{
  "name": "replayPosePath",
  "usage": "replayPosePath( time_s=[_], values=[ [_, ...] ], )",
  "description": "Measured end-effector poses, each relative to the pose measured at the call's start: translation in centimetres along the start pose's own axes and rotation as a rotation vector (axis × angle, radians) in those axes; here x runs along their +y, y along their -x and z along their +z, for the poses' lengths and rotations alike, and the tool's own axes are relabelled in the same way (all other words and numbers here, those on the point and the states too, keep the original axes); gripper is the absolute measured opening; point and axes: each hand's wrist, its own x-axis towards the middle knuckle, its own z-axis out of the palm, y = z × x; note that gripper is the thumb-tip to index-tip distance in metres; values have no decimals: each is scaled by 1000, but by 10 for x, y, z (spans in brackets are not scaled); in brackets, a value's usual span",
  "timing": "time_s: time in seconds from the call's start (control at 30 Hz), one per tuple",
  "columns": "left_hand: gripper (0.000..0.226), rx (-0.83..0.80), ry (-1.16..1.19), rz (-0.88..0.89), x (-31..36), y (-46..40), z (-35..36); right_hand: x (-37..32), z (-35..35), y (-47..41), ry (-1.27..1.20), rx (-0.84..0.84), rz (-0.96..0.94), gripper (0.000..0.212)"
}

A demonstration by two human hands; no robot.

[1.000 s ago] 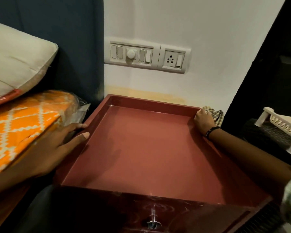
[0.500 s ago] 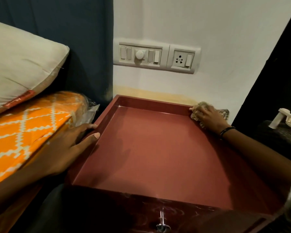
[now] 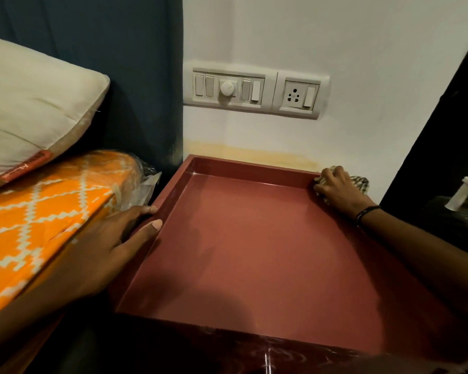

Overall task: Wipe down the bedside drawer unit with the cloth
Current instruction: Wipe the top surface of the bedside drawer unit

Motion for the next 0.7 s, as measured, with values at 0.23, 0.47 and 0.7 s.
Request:
replayPosePath(
  time_s=[0.23, 0.47, 0.7],
  values=[
    [77, -16, 16, -11, -6, 1, -1, -71, -21, -72, -293, 316, -309, 21],
    [73, -3, 23, -6, 1, 1, -2, -4, 1, -5, -322, 57, 2, 34],
    [76, 2, -16, -25, 5, 3, -2, -9, -6, -12, -188, 11, -42, 26]
  ],
)
